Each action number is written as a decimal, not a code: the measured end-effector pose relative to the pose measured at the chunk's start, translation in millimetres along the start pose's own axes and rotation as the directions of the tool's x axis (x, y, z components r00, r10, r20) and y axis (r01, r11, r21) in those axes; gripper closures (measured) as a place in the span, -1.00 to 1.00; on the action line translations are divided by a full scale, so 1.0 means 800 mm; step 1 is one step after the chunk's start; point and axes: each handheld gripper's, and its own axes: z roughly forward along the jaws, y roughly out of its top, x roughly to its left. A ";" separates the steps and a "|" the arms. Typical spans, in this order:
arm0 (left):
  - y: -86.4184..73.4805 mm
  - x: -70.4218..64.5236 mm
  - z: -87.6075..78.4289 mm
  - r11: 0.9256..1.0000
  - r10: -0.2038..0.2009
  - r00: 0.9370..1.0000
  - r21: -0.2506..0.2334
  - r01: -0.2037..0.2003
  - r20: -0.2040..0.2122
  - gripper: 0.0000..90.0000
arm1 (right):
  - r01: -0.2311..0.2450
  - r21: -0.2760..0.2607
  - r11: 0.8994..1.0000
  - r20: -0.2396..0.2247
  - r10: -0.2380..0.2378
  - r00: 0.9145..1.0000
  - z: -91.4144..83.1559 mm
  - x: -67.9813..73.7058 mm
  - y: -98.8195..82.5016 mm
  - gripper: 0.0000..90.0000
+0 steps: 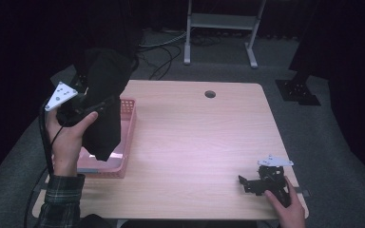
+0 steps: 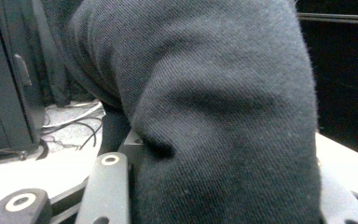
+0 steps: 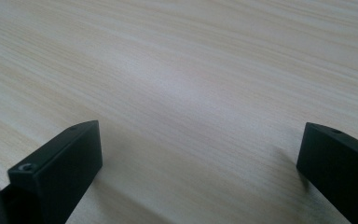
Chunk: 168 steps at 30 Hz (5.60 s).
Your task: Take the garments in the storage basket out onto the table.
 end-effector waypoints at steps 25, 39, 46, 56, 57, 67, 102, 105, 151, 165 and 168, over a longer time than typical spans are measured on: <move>0.030 -0.073 0.041 1.000 0.003 0.984 -0.004 -0.002 0.176 0.15 | 0.000 0.000 1.000 0.000 0.000 1.000 0.000 0.000 0.000 -1.00; 0.018 -0.124 0.077 1.000 0.020 0.961 0.009 -0.024 0.277 0.15 | 0.000 0.000 1.000 0.000 0.000 1.000 0.000 0.000 0.000 -1.00; 0.009 -0.140 0.089 0.999 0.018 0.948 0.020 -0.025 0.318 0.15 | 0.000 0.000 1.000 0.000 0.000 1.000 0.000 0.000 0.000 -1.00; -0.006 -0.160 0.105 0.999 0.032 0.931 0.028 -0.045 0.365 0.15 | 0.001 0.000 1.000 0.000 -0.001 1.000 0.000 0.000 0.000 -1.00; -0.008 -0.162 0.107 0.998 0.031 0.928 0.034 -0.047 0.371 0.15 | 0.000 0.000 1.000 0.000 0.000 1.000 0.000 0.000 0.000 -1.00; -0.034 -0.180 0.132 0.994 0.011 0.907 0.093 -0.055 0.420 0.15 | 0.001 0.000 1.000 0.000 -0.001 1.000 0.000 0.000 0.000 -1.00; -0.154 -0.226 0.205 0.933 -0.028 0.877 0.328 -0.150 0.480 0.15 | 0.001 0.000 1.000 0.000 -0.001 1.000 0.000 0.000 0.000 -1.00; -0.159 -0.227 0.208 0.926 -0.030 0.878 0.343 -0.155 0.478 0.15 | 0.000 0.001 1.000 0.000 0.000 1.000 0.000 0.000 0.000 -1.00; -0.182 -0.237 0.226 0.870 -0.027 0.870 0.440 -0.223 0.493 -0.57 | 0.000 0.001 1.000 0.000 0.000 1.000 0.000 0.000 0.000 -1.00; -0.179 -0.237 0.224 0.873 -0.005 0.861 0.423 -0.244 0.508 -0.95 | 0.000 0.001 1.000 0.000 0.000 1.000 0.000 0.000 0.000 -1.00; -0.174 -0.236 0.221 0.880 0.008 0.861 0.406 -0.247 0.508 -0.95 | 0.000 0.001 1.000 0.000 0.000 1.000 0.000 0.000 0.000 -1.00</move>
